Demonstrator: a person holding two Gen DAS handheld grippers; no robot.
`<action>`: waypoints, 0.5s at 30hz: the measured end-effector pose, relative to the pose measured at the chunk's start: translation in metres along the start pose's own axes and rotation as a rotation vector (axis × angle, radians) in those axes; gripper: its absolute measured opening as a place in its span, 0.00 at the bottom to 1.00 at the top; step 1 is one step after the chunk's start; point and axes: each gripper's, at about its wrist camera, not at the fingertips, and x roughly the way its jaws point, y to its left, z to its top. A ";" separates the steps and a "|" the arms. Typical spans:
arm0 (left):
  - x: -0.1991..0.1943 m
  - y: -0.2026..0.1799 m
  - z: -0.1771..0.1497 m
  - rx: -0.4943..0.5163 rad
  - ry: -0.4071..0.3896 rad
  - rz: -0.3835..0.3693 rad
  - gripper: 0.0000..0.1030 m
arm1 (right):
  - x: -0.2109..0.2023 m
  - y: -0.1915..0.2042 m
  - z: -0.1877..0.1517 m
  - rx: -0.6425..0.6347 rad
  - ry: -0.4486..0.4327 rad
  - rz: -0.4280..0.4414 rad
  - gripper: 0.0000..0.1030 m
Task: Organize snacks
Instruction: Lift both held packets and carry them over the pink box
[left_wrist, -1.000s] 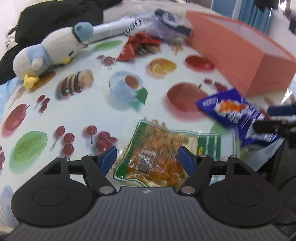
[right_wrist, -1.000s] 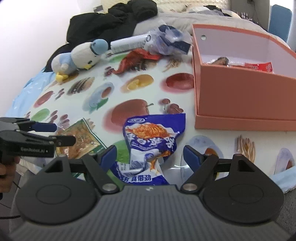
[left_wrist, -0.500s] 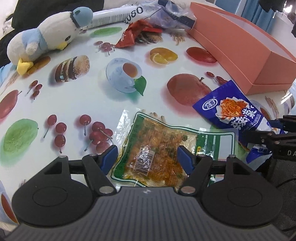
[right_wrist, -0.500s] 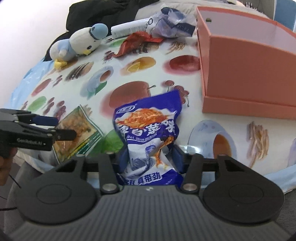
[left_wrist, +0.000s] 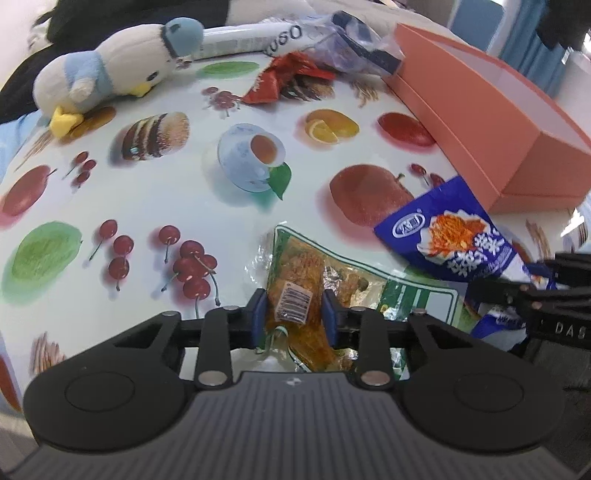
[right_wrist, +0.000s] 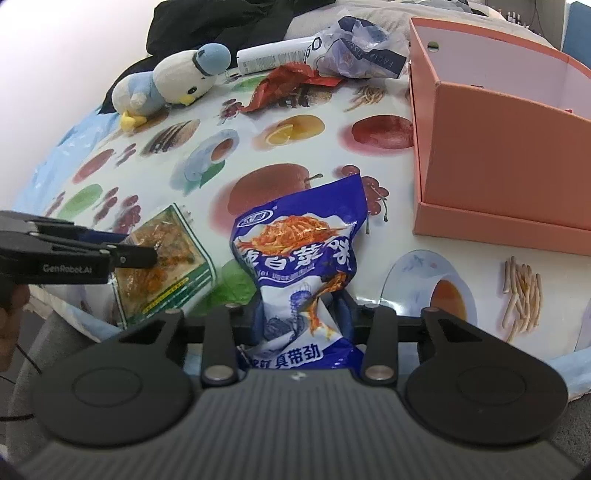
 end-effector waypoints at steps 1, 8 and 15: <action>-0.002 0.000 0.000 -0.018 -0.003 0.008 0.32 | -0.001 0.000 0.000 0.001 -0.001 0.001 0.40; -0.018 -0.003 0.001 -0.120 -0.035 0.024 0.30 | -0.015 -0.004 -0.001 0.007 -0.018 0.017 0.39; -0.039 -0.006 0.002 -0.156 -0.076 0.074 0.30 | -0.030 -0.004 0.006 0.020 -0.049 0.017 0.39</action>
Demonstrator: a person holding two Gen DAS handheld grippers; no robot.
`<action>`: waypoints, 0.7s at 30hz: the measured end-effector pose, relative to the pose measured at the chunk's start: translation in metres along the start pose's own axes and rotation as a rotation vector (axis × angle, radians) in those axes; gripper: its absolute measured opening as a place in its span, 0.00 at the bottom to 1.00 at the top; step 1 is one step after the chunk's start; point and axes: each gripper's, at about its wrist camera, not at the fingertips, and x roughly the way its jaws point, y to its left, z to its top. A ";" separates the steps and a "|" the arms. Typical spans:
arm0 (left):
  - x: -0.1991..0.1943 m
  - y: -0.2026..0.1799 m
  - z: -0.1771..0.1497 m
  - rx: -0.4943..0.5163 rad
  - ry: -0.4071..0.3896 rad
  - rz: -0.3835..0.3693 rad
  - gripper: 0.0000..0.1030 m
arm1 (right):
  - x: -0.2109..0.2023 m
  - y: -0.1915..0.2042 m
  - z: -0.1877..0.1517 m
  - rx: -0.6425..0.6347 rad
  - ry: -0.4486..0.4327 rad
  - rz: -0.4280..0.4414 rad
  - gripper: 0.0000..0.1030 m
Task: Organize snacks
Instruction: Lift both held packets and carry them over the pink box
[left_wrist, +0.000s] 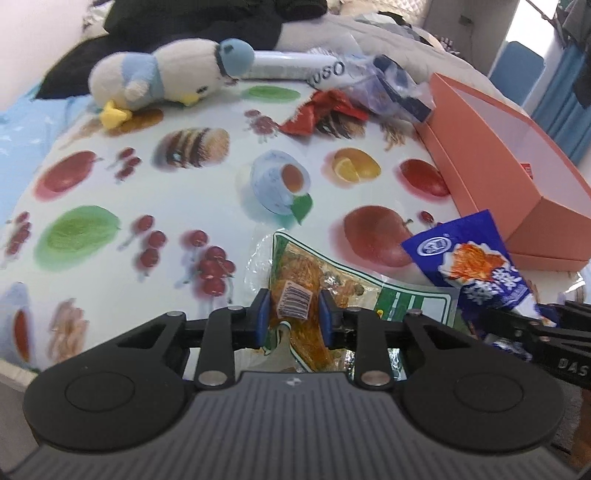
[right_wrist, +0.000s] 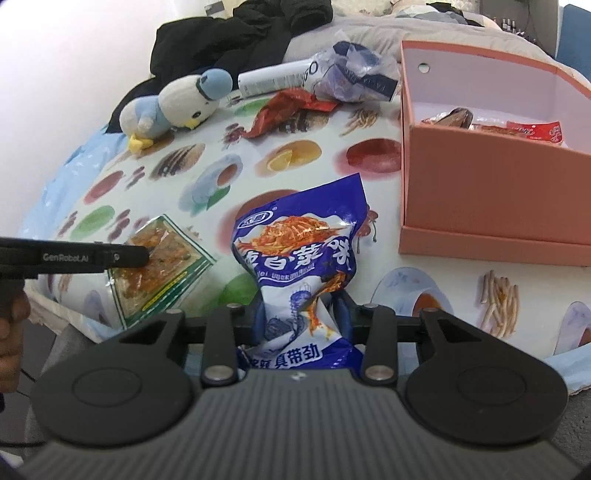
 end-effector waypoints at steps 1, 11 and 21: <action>-0.004 0.001 0.000 -0.004 -0.006 0.010 0.30 | -0.003 0.000 0.001 0.006 -0.003 0.005 0.39; -0.041 -0.004 0.000 -0.073 -0.060 0.038 0.30 | -0.044 0.007 0.010 0.023 -0.076 0.037 0.39; -0.079 -0.033 0.006 -0.070 -0.138 -0.017 0.30 | -0.092 0.003 0.021 0.053 -0.174 0.009 0.39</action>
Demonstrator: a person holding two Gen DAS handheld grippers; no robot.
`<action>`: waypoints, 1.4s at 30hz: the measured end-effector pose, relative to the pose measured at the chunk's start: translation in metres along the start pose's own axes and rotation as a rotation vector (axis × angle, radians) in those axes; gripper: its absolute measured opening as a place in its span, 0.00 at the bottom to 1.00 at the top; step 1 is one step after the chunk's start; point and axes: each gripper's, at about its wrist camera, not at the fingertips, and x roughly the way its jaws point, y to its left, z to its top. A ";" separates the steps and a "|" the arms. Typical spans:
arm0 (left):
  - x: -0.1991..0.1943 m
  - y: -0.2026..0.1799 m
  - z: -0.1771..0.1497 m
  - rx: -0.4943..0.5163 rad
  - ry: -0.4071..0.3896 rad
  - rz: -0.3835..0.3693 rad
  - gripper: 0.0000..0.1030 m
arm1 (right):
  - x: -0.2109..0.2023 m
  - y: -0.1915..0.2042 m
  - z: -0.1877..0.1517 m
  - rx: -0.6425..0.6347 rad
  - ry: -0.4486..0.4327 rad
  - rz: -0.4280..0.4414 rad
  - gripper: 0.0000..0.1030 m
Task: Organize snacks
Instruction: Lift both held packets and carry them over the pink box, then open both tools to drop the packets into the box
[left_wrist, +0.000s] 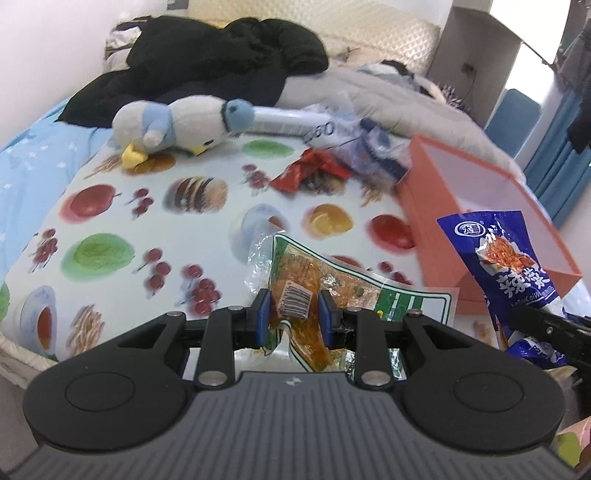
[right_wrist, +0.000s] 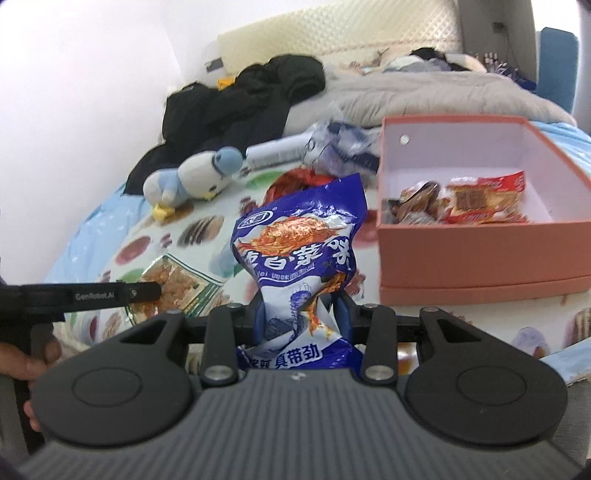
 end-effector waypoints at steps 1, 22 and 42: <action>-0.003 -0.004 0.001 0.002 -0.007 -0.011 0.30 | -0.004 -0.001 0.001 0.007 -0.010 -0.005 0.39; 0.010 -0.121 0.027 0.107 -0.044 -0.273 0.30 | -0.073 -0.066 0.004 0.137 -0.158 -0.191 0.39; 0.088 -0.207 0.125 0.198 -0.063 -0.342 0.30 | -0.029 -0.150 0.059 0.208 -0.234 -0.218 0.39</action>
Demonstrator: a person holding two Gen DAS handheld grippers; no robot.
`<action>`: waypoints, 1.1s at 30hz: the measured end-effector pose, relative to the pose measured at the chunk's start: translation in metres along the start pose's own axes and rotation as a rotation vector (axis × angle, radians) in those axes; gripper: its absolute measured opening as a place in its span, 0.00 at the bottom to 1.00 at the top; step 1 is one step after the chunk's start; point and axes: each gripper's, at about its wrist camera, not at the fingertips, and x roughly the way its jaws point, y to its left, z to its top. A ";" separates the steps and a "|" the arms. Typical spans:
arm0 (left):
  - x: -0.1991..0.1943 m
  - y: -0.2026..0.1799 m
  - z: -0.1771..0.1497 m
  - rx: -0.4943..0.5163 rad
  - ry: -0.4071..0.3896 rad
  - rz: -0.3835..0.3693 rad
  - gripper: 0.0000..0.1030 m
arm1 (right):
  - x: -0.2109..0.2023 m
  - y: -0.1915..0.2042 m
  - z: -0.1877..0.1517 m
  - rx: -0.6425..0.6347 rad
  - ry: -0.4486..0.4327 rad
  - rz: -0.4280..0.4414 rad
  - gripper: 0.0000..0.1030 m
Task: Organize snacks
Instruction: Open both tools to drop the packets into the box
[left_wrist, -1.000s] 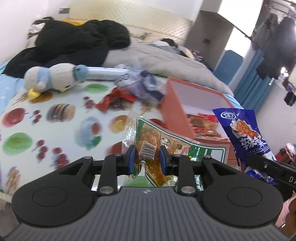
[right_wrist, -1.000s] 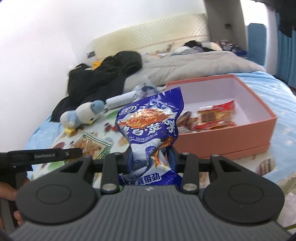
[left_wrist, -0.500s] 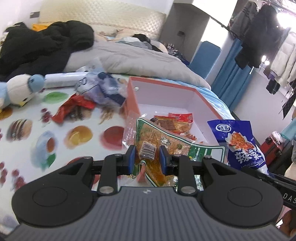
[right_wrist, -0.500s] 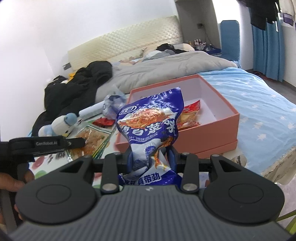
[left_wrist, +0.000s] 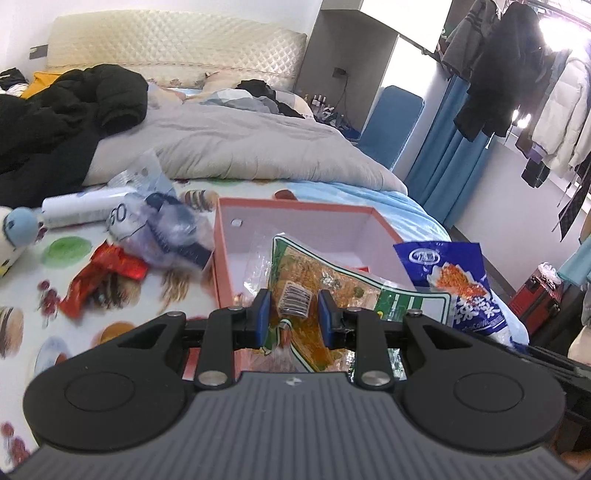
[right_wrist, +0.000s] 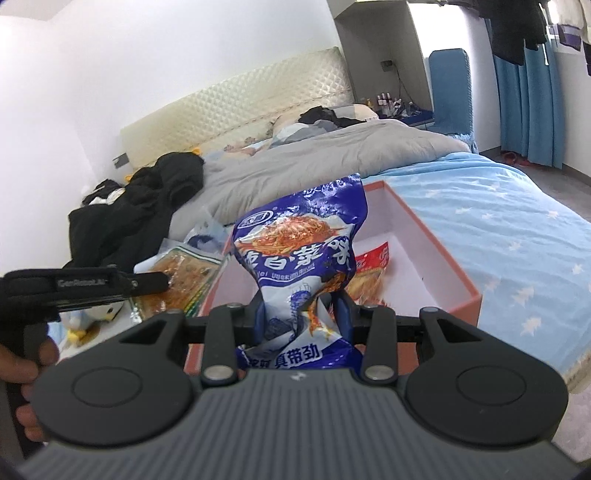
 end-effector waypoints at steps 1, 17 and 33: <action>0.008 0.000 0.005 0.002 0.003 -0.001 0.30 | 0.006 -0.003 0.003 0.004 0.003 -0.003 0.39; 0.147 0.013 0.036 0.041 0.166 -0.005 0.31 | 0.125 -0.036 0.026 0.020 0.154 -0.050 0.40; 0.118 0.014 0.035 0.078 0.114 0.009 0.46 | 0.132 -0.033 0.021 0.036 0.182 -0.068 0.57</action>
